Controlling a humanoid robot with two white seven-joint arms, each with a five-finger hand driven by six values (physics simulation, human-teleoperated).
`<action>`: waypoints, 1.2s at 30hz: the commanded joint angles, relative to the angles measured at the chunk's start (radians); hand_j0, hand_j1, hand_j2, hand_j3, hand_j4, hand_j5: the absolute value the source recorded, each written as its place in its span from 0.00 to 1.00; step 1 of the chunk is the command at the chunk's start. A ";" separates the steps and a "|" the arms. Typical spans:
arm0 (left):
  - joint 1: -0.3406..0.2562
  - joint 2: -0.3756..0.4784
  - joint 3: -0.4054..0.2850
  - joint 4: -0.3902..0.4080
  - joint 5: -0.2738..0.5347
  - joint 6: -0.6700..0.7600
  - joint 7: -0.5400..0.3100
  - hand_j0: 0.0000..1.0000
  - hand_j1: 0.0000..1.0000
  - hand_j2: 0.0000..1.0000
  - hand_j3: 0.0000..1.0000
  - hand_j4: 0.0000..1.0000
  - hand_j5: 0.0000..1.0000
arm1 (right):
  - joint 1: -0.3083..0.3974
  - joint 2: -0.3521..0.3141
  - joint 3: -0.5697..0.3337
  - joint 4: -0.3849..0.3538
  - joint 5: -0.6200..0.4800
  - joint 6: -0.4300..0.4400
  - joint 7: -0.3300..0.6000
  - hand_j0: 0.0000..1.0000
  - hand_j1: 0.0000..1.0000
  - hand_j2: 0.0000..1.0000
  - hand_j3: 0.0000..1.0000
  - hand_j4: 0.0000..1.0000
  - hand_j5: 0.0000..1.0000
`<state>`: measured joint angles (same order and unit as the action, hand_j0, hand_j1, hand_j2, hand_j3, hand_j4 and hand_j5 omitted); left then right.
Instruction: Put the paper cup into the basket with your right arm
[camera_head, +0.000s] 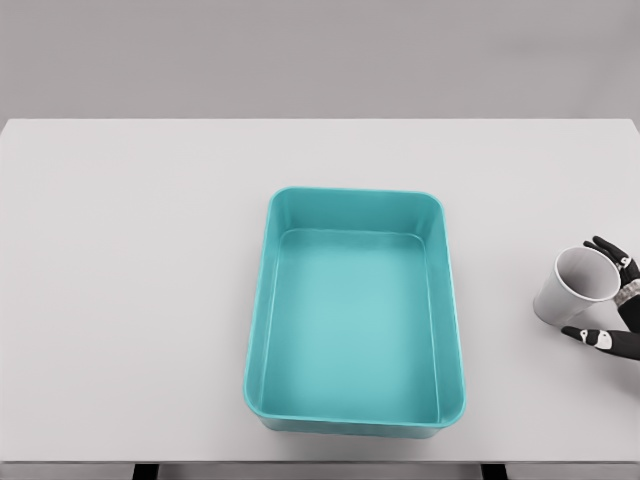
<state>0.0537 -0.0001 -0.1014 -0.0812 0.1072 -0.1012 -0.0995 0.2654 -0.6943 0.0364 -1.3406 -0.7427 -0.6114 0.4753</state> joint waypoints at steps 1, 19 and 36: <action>0.000 0.000 0.000 0.000 0.000 0.000 0.000 1.00 1.00 1.00 1.00 1.00 1.00 | 0.000 -0.001 -0.001 0.000 -0.006 0.001 0.000 1.00 1.00 1.00 1.00 1.00 1.00; 0.000 0.000 0.000 0.000 0.000 0.000 0.000 1.00 1.00 1.00 1.00 1.00 1.00 | -0.026 0.001 0.007 0.011 -0.004 0.001 0.000 1.00 1.00 1.00 1.00 1.00 1.00; 0.000 0.000 0.000 0.000 0.000 -0.002 0.000 1.00 1.00 1.00 1.00 1.00 1.00 | -0.038 0.009 0.020 0.018 0.051 0.001 0.002 0.92 0.92 0.92 0.92 0.92 0.92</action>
<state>0.0537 -0.0001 -0.1014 -0.0812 0.1072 -0.1014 -0.0995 0.2270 -0.6870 0.0577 -1.3195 -0.7085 -0.6112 0.4768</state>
